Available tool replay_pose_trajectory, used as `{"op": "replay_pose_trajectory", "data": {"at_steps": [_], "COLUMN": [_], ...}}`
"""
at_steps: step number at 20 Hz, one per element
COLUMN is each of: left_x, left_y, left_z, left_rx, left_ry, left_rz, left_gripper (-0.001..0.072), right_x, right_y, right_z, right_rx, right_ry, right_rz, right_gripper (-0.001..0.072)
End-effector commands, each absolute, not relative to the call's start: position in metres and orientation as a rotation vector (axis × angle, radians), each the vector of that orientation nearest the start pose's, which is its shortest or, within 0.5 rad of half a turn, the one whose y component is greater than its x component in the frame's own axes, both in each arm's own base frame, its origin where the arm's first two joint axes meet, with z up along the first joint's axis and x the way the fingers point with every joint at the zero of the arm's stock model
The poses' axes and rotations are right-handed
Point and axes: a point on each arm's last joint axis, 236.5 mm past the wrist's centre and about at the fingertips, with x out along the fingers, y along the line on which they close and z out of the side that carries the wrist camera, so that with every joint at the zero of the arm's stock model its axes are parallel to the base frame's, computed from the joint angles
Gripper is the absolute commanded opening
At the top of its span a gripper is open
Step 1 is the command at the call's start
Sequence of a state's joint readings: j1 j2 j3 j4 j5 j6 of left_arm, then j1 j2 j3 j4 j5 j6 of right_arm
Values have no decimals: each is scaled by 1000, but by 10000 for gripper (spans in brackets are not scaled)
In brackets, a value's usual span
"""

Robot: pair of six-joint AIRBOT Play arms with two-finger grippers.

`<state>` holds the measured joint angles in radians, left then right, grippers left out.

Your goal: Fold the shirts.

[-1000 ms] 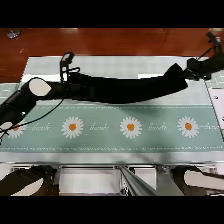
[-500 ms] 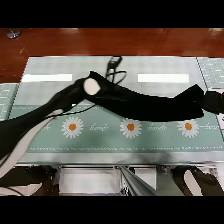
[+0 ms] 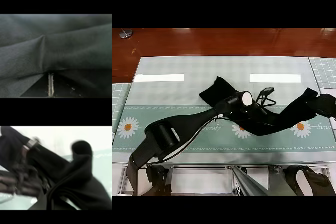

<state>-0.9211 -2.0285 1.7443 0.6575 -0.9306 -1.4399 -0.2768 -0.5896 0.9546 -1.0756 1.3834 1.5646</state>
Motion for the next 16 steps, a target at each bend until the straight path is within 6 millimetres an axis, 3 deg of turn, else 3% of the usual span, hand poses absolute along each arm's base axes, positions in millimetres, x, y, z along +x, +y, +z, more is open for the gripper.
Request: {"op": "replay_pose_trajectory", "data": {"at_steps": [1,3,5,8,10,11,13,15,16], "left_x": [237,295,350,419,446,450,444,420,402], "left_y": [-559,-529,-481,-375,-290,-246,-166,-106,-89], "left_z": [-23,17,57,135,187,204,212,205,198], "left_rx": [-321,-392,-436,-460,-477,-473,-430,-429,-434], "left_ry": [1436,1337,1251,1065,937,898,864,847,842], "left_rz": [-1208,-1164,-1109,-1033,-942,-878,-714,-571,-530], "left_gripper": [29,29,29,29,28,29,28,29,29], "right_x": [263,270,283,314,338,347,371,395,406], "right_y": [50,64,72,80,100,119,170,223,249], "right_z": [153,155,156,164,165,164,159,146,136], "right_rx": [489,528,572,642,621,595,532,491,481], "right_ry": [933,936,926,885,892,912,949,998,1029], "right_rz": [188,255,306,367,417,466,563,640,673], "right_gripper": [24,24,24,24,24,24,24,24,24]}}
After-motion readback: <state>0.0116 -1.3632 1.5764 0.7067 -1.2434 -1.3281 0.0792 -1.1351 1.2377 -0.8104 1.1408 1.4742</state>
